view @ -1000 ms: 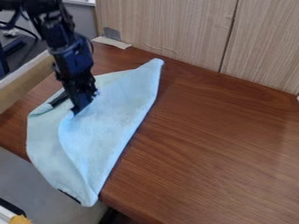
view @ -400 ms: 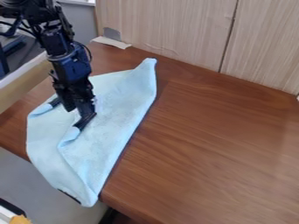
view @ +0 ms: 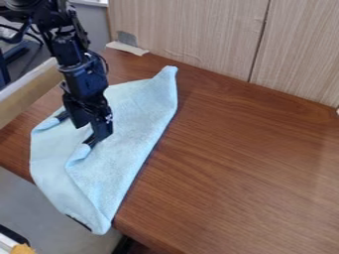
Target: Fold cloth from right to left
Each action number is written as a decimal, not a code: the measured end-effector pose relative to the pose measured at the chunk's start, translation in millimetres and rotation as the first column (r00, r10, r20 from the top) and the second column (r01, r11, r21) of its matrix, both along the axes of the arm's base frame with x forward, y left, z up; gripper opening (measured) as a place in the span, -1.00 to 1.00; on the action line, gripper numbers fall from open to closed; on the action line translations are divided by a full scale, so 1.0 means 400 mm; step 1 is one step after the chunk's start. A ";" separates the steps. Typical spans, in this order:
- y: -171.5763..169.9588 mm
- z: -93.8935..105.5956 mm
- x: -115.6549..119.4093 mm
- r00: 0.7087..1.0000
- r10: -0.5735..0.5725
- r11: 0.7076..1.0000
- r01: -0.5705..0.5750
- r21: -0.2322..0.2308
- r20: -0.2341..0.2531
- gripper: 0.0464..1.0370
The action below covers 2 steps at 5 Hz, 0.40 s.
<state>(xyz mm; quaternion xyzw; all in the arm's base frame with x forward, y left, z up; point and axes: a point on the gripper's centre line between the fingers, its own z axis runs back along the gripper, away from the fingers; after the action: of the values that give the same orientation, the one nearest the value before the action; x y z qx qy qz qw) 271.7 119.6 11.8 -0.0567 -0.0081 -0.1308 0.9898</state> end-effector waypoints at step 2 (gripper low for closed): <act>-0.059 0.123 0.039 0.993 -0.115 0.990 0.113 0.088 0.016 0.93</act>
<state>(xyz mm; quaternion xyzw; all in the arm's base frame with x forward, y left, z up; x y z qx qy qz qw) 287.2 96.0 60.9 -0.0127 -0.0094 -0.1879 0.9821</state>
